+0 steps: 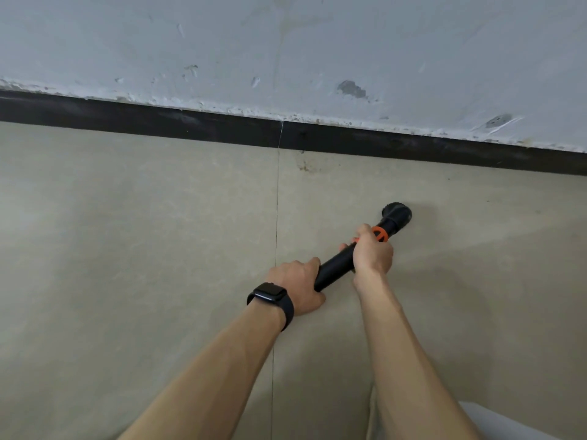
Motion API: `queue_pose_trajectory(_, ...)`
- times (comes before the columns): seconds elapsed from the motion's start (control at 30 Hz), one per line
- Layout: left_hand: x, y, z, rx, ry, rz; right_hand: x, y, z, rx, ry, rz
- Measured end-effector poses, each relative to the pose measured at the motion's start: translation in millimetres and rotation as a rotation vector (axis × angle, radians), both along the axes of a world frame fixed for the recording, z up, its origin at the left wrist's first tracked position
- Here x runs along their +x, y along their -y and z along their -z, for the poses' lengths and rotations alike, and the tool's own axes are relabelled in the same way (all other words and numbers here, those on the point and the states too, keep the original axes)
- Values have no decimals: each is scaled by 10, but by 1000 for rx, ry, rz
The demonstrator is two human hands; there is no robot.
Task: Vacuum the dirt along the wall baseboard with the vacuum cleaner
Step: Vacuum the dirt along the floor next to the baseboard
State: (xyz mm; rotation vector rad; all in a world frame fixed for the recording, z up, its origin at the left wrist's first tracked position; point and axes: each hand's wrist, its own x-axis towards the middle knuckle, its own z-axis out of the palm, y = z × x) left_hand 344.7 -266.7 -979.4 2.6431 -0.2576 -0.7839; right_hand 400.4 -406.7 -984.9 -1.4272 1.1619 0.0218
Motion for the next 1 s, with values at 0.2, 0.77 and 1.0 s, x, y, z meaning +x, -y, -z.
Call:
queue_pose_trajectory(0.2,-35,-474,-56,123,143,-10,29,-450,-5,301,149,-3)
queue_pose_trajectory(0.77,-464,-1328,-32,239,170,-228,-75,-1521,6,486,181,-305)
queue_pose_trajectory(1.0,-238,-1151,-15,249,175,-206,125,-1370,61,427,179,-336)
